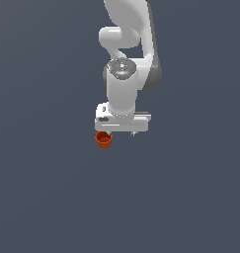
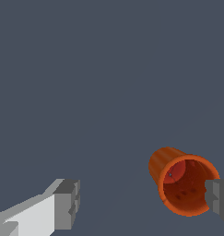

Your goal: Pick up the object and move it to a goal position.

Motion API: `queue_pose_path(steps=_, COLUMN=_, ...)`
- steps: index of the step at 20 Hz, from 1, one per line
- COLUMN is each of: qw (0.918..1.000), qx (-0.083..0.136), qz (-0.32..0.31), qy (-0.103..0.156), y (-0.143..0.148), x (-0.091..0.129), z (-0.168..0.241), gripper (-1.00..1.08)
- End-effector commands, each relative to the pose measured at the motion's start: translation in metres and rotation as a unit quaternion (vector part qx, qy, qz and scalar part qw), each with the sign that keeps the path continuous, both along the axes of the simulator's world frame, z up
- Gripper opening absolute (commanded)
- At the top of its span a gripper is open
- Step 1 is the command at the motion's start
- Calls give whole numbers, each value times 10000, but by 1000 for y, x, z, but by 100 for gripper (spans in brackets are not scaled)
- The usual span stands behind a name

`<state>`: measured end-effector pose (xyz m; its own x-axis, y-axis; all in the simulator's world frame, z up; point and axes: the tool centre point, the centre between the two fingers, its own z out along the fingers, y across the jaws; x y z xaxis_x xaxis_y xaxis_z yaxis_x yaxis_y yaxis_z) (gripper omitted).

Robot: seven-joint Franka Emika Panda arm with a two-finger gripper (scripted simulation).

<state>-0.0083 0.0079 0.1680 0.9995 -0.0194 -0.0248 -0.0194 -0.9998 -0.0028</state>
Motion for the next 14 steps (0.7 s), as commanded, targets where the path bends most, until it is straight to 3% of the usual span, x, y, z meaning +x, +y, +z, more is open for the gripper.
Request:
queue_pose_path(steps=1, qw=10000, qx=0, qz=0, qy=0, y=0, x=0, z=0, gripper=28)
queue_pose_path(steps=14, qw=10000, qx=53, qz=0, qy=28, y=-4, x=-3, z=3, gripper=28)
